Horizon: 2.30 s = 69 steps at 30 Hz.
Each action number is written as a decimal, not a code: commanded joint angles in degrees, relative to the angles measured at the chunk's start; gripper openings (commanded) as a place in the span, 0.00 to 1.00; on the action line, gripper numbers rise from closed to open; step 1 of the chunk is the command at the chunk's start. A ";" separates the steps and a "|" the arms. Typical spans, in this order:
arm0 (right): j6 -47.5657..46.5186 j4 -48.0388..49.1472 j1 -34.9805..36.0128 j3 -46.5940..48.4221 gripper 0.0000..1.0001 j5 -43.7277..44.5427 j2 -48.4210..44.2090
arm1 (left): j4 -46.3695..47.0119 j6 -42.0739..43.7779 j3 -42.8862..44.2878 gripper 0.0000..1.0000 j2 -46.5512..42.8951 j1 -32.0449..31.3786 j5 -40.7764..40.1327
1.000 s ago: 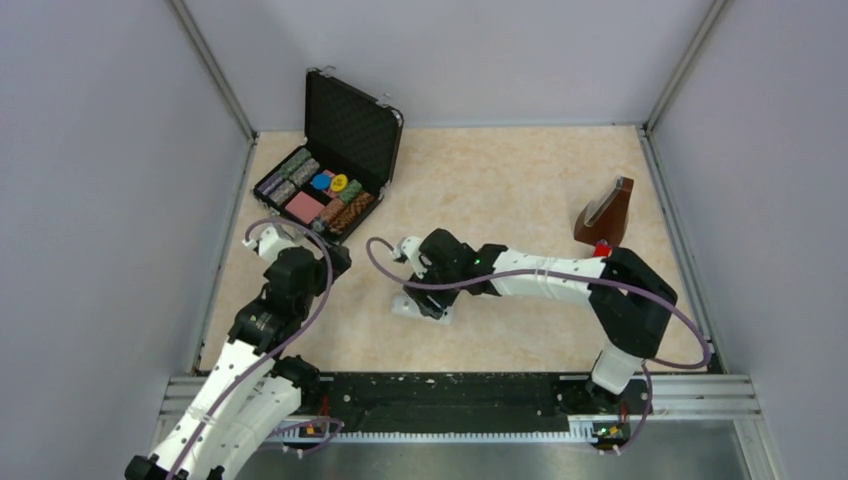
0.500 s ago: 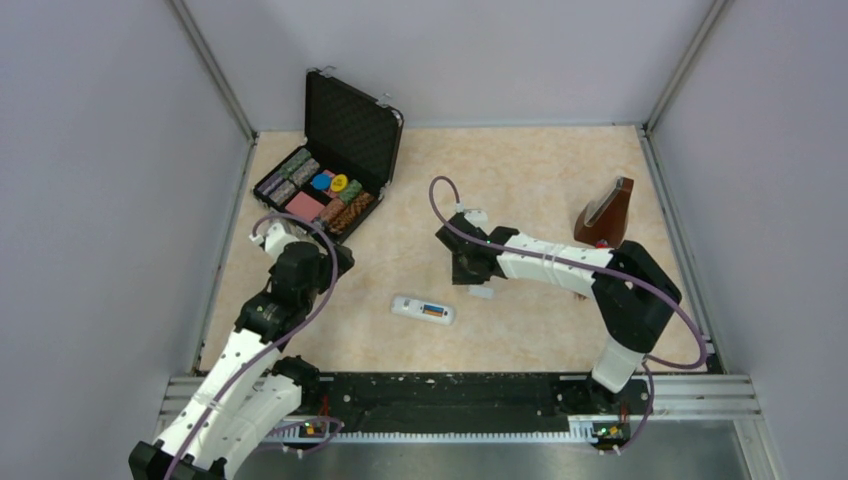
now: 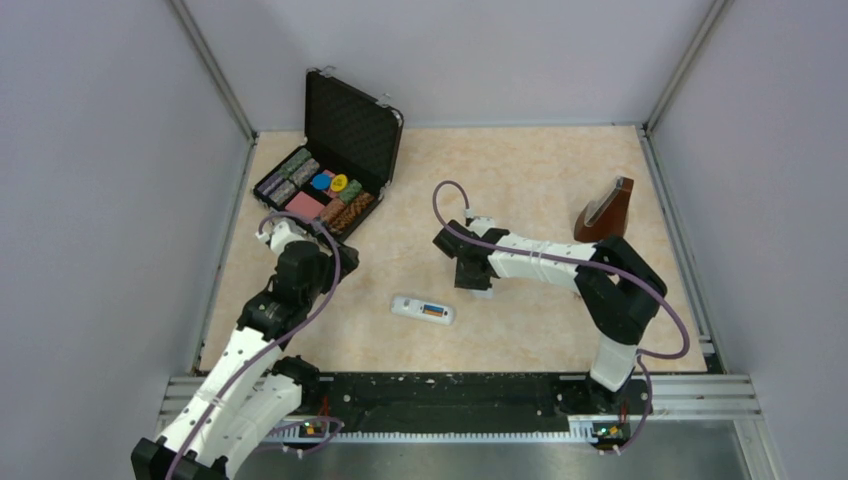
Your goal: Load the batteries into the remote control
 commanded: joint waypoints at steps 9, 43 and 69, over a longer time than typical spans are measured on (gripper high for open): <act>2.46 1.45 0.28 1.46 0.15 1.55 3.59 | 2.26 0.69 -1.12 0.92 -0.76 1.35 1.52; -7.36 26.53 -9.65 12.04 0.00 -49.19 -34.31 | 52.32 -13.53 -1.55 0.91 2.31 1.97 45.27; 25.49 77.98 -9.13 25.02 0.00 -55.41 -22.96 | 71.31 -48.93 32.25 0.91 23.91 -4.01 43.60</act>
